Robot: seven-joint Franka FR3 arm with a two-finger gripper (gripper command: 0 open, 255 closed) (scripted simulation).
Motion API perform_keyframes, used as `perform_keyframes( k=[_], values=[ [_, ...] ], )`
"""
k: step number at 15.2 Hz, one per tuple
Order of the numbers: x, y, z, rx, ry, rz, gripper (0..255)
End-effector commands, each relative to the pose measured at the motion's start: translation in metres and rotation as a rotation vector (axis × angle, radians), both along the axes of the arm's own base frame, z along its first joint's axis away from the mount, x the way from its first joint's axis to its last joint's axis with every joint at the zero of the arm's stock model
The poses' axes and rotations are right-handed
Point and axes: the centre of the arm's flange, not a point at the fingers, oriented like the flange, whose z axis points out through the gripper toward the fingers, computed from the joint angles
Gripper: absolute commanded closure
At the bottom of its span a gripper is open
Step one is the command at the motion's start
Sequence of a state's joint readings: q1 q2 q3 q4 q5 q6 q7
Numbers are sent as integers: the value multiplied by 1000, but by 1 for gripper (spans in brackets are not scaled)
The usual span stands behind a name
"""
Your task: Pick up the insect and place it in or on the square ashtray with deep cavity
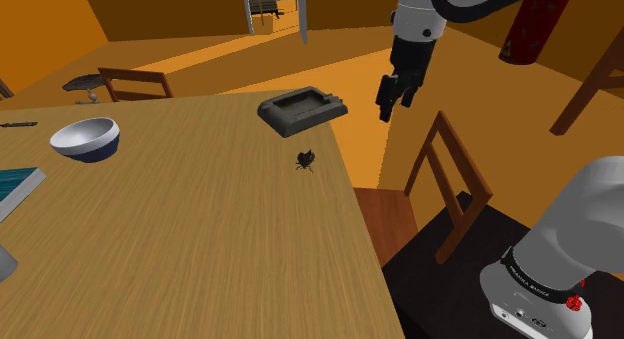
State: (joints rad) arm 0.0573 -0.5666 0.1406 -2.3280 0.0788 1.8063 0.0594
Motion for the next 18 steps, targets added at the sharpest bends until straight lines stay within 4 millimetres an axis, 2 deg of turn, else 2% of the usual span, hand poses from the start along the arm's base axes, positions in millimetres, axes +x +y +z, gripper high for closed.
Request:
perform_keyframes(
  k=[1, 16, 18],
  values=[
    [14, 21, -9, 2, 4, 1, 0],
    [119, 176, -77, 10, 31, 8, 0],
    [121, 179, -83, 10, 32, 9, 0]
  ],
)
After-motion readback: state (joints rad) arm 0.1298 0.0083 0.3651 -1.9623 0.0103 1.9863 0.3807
